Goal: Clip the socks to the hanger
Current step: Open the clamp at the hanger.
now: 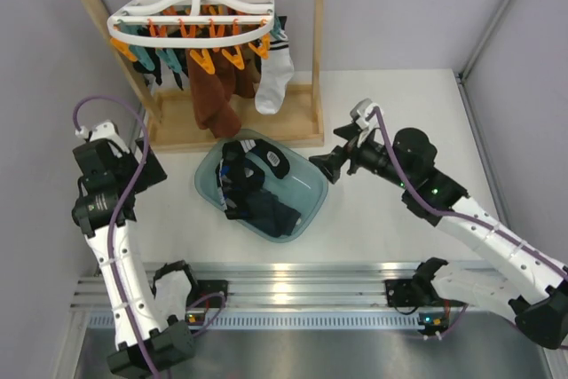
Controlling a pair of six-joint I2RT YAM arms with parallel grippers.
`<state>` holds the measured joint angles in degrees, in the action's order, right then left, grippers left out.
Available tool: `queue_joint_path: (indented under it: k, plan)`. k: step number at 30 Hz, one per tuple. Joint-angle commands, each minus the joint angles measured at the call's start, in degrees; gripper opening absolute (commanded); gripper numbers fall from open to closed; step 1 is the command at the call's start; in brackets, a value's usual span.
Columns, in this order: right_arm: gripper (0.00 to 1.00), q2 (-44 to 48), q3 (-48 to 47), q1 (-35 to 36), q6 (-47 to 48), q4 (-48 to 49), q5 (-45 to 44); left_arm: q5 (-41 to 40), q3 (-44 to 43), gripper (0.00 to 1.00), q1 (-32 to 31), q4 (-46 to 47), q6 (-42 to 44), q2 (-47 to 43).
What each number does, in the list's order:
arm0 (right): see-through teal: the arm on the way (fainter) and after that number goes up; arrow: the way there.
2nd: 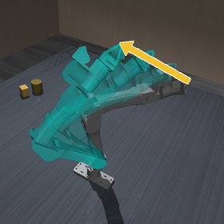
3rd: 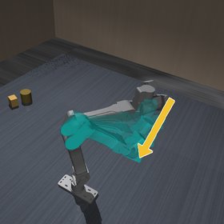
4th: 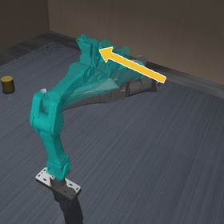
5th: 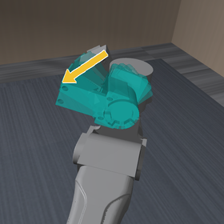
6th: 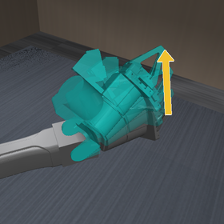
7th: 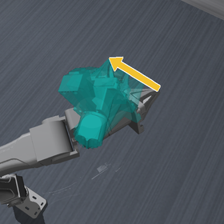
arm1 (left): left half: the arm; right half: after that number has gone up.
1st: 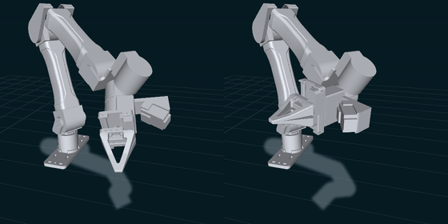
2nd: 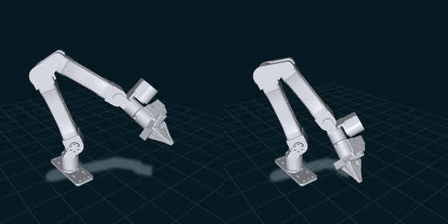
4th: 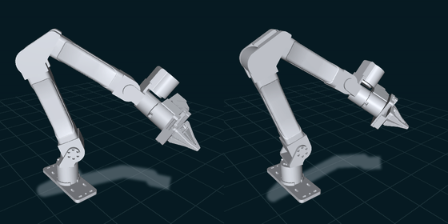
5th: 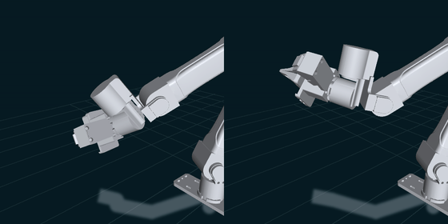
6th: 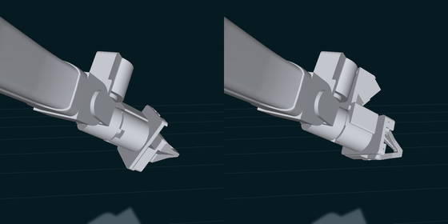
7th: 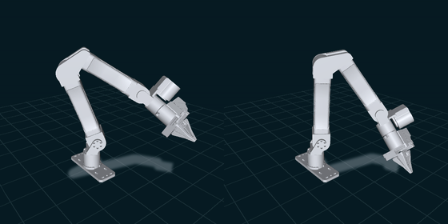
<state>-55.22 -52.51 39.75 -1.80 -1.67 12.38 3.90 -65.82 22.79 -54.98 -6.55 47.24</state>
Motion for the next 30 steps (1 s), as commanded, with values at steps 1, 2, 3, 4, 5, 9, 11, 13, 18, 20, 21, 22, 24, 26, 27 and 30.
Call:
queue_joint_path:
  k: [1,2,3,4,5,9,11,13,18,20,21,22,24,26,27,30]
  plan:
    - [1.00,-3.2,-3.6,3.2,4.3,6.0,-0.6,4.1,-4.1,0.98,0.2,0.1,0.7,1.8]
    - [1.00,-4.2,-5.6,3.8,5.0,6.3,-1.1,7.9,-6.5,0.98,0.2,-0.4,1.4,2.6]
    - [1.00,-5.1,-6.8,4.5,6.1,7.0,-1.3,10.4,-7.8,0.98,0.2,-0.4,0.9,3.3]
    - [1.00,-6.2,-8.0,5.5,6.5,7.2,-1.2,12.9,-9.1,0.98,0.2,-0.2,0.7,4.4]
    - [1.00,-8.5,-10.7,6.2,6.9,7.5,-1.0,18.1,-11.7,0.98,0.3,0.3,-0.1,4.9]
    - [1.00,-14.6,-17.9,10.3,10.9,8.9,-1.0,25.6,-16.7,0.98,0.3,5.5,-2.6,7.2]
    - [1.00,-18.7,-22.9,13.6,14.1,9.0,-2.0,26.9,-19.6,0.97,0.3,6.0,-3.6,9.3]
    - [1.00,-22.7,-27.7,16.5,15.9,9.1,-2.3,28.5,-22.3,0.97,0.9,5.4,-3.8,12.3]
    - [1.00,-29.0,-34.8,19.4,15.3,10.9,-2.9,38.3,-32.3,0.95,8.4,7.4,-6.7,17.5]
    - [1.00,-31.0,-36.2,20.4,13.3,12.8,-1.8,44.1,-36.6,0.93,12.3,8.6,-9.3,19.5]
    - [1.00,-31.6,-36.5,20.6,13.4,14.0,-1.4,46.5,-37.4,0.92,13.8,9.7,-10.8,20.9]
    - [1.00,-32.6,-37.0,21.4,13.3,14.9,-1.2,53.0,-37.6,0.91,17.0,11.7,-15.6,21.6]
    - [1.00,-33.7,-37.4,21.9,12.4,17.6,-0.7,59.7,-35.7,0.86,20.6,24.3,-23.9,22.6]
    - [1.00,-36.4,-40.8,22.1,12.2,17.1,0.6,65.6,-28.9,0.82,23.8,39.3,-40.7,22.1]
    - [1.00,-37.4,-42.3,22.4,12.3,16.1,0.8,65.9,-26.9,0.81,24.5,53.3,-44.7,21.2]
    - [1.00,-40.7,-46.1,22.6,11.3,16.9,0.6,64.9,-26.6,0.79,24.9,57.4,-45.0,20.5]
